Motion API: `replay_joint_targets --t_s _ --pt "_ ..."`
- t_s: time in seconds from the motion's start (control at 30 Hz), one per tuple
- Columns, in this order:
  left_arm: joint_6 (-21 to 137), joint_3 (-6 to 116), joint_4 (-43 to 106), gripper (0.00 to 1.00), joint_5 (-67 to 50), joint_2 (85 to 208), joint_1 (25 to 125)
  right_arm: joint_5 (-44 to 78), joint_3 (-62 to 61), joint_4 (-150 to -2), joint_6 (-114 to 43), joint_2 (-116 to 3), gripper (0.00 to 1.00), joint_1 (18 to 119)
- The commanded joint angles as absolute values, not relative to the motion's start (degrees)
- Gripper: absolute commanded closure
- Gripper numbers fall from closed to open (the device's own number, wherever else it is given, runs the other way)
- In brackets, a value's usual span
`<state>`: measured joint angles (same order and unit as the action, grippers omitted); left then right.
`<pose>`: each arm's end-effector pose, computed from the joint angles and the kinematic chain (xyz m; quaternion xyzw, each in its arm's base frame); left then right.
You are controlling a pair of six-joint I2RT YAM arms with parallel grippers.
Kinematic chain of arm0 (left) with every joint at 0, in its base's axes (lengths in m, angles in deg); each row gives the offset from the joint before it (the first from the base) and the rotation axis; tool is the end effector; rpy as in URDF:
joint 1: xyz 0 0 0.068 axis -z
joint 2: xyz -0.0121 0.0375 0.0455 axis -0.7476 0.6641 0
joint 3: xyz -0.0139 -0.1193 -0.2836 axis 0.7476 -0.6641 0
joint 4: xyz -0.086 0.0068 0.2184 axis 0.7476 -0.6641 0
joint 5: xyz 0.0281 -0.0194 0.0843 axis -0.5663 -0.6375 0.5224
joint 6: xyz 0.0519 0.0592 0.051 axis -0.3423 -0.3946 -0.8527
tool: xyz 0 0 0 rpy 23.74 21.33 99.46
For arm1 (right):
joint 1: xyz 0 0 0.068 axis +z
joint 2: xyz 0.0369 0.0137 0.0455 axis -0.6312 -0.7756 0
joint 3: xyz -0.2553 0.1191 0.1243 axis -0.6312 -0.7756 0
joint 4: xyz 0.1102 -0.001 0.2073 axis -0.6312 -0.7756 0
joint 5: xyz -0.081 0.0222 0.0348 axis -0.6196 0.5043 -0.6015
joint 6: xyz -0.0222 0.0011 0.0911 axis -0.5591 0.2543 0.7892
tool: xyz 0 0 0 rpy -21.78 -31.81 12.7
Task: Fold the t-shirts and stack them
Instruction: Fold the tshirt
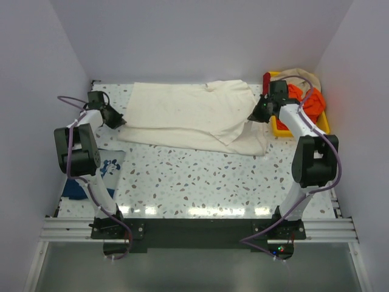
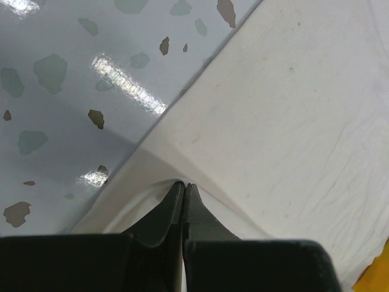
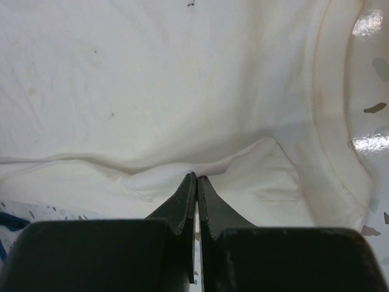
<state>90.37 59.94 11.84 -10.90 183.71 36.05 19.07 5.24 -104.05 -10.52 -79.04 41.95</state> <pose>0.4339 0.0790 0.1857 -0.4203 0.8474 -0.1691 0.2770 0.4112 0.0351 0.2585 0.2083 0.9157 0.1792 0.2933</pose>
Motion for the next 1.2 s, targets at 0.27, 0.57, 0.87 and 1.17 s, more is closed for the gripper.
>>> replay_joint_targets --t_s 0.27,0.57,0.87,1.17 --pt "90.74 61.61 14.72 1.0 -11.86 184.67 35.38 21.0 12.62 -103.42 -11.1 -82.4 1.0 42.65" --pt "90.74 61.61 15.16 1.0 -12.3 184.32 35.38 20.3 14.99 -104.65 -11.63 -84.17 1.0 43.1" --pt "90.66 61.17 15.16 1.0 -12.57 183.44 34.67 19.42 13.15 -104.3 -11.9 -82.67 1.0 42.57" --pt "90.74 60.46 15.86 1.0 -13.01 183.53 33.88 19.77 11.75 -103.42 -11.63 -82.67 1.0 41.69"
